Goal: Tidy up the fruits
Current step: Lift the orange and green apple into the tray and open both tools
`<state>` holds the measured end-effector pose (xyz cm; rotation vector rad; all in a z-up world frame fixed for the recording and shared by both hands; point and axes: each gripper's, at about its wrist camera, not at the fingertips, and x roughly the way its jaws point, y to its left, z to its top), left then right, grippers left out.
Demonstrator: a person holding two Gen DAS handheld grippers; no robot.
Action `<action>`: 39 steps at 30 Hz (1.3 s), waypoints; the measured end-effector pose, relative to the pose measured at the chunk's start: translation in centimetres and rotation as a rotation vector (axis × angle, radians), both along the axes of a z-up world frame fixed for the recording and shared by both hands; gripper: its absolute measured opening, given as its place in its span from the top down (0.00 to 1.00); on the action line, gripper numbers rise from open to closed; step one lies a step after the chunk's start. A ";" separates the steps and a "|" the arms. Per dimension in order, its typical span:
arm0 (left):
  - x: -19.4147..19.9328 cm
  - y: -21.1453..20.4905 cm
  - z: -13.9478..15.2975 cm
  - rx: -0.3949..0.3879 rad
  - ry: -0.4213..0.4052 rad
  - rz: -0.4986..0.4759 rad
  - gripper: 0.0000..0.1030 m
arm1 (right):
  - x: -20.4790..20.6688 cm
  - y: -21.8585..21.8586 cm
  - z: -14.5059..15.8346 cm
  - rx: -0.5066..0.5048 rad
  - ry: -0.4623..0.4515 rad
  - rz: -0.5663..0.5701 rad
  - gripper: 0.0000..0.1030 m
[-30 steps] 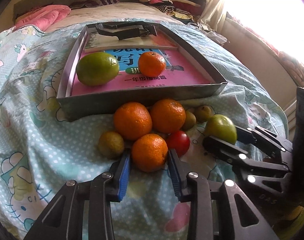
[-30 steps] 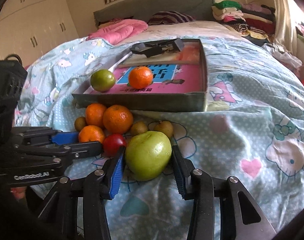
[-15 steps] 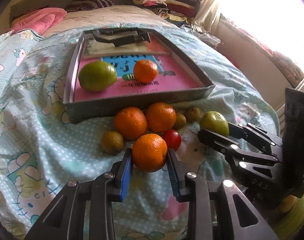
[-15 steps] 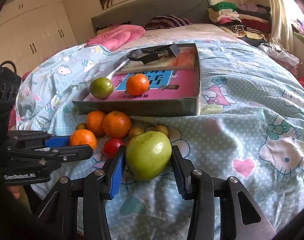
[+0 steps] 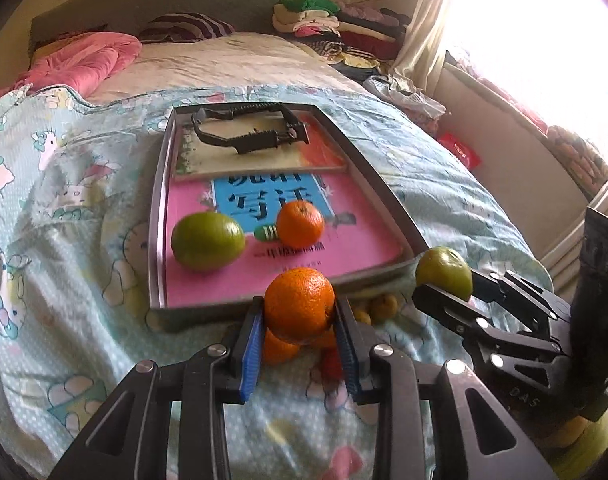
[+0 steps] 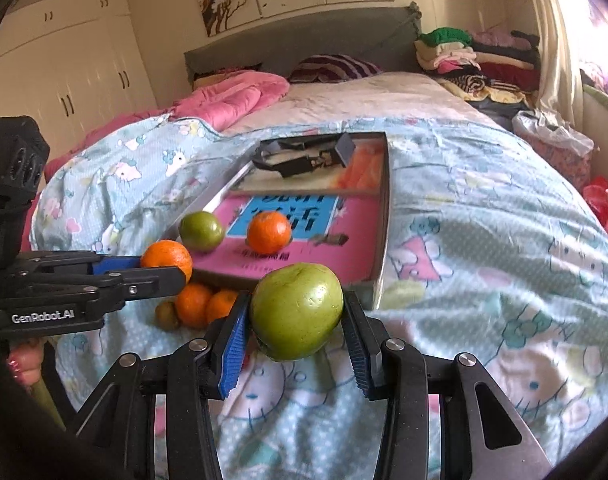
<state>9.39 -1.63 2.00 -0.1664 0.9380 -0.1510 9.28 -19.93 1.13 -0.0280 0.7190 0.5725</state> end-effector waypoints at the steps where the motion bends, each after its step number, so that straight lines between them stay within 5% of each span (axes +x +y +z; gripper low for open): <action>1: 0.2 0.0 0.0 0.002 0.001 0.002 0.67 | 0.2 0.1 0.1 -0.002 -0.003 0.000 0.56; 39: 5.1 -0.6 -3.1 0.014 0.072 0.021 0.67 | 4.4 1.3 0.4 -0.055 -0.018 -0.017 0.56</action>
